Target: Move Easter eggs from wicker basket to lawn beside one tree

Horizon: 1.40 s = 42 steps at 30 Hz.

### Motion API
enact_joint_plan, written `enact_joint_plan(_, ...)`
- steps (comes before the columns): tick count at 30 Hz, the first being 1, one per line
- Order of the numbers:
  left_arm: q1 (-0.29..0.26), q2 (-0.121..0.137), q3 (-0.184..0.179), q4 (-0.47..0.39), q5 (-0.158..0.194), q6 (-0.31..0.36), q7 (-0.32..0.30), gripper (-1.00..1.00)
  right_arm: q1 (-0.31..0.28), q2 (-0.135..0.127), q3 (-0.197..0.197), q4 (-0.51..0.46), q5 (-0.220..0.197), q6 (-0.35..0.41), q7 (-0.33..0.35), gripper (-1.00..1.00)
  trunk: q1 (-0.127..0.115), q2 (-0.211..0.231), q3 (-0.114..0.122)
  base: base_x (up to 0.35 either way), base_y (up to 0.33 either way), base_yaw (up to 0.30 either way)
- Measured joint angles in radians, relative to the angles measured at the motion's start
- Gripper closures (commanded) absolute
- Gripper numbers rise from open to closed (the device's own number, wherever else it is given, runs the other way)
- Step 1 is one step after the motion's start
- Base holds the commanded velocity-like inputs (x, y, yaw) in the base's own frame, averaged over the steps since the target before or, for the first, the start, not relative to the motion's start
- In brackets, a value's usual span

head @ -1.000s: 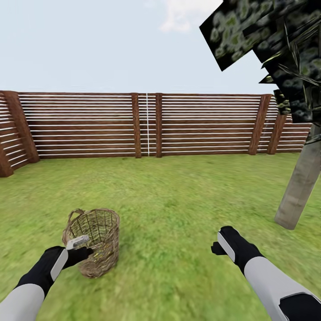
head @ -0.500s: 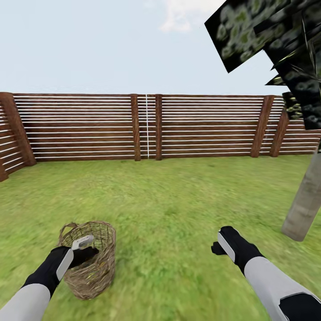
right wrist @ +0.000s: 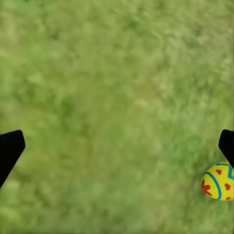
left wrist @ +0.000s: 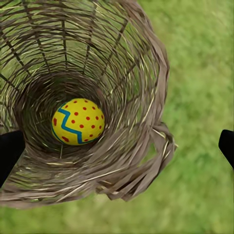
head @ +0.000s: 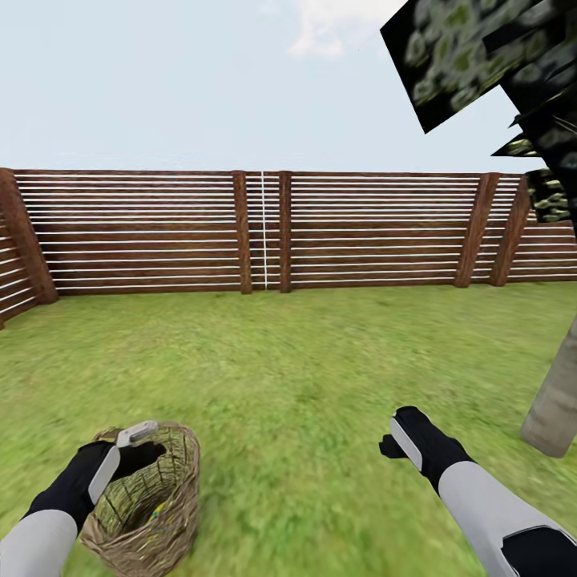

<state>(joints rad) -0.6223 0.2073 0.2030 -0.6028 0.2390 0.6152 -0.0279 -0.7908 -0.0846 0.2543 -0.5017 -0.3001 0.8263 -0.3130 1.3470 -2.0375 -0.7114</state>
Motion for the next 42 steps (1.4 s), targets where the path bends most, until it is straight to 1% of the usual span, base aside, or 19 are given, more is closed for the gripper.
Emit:
enact_joint_plan(4,0.0,-0.003,-0.001,0.0,0.0,-0.001,0.0,-1.0,0.0,0.0,0.0,0.0,0.001,0.0,0.0,-1.0,0.0,0.0,0.0,0.014,0.0,0.0)
enact_joint_plan(8,0.0,-0.001,0.002,-0.001,0.001,-0.002,-0.003,-1.0,0.0,0.0,0.0,0.001,0.0,0.0,0.0,-1.0,0.0,0.0,0.0,-0.013,0.043,0.0)
enact_joint_plan(13,0.0,-0.008,-0.002,-0.001,0.002,-0.003,-0.007,-1.0,0.0,0.0,-0.001,0.001,0.0,0.0,0.0,-1.0,0.0,0.0,0.0,-0.011,0.277,0.0)
enact_joint_plan(21,0.0,-0.007,-0.001,-0.001,0.001,-0.006,-0.002,-1.0,0.0,0.0,-0.001,0.001,0.0,0.0,0.0,-1.0,0.0,0.0,0.0,-0.001,0.306,0.0)
enact_joint_plan(35,0.0,-0.015,0.001,-0.001,0.002,-0.011,0.002,-1.0,0.0,-0.001,-0.001,0.001,0.0,0.0,0.0,-1.0,0.0,0.0,0.0,0.0,0.018,0.0)
enact_joint_plan(42,0.0,-0.015,0.0,0.0,0.001,-0.011,0.004,-1.0,0.0,-0.001,-0.001,0.001,0.001,0.0,0.0,-1.0,-0.027,0.049,0.022,0.0,0.0,0.0)
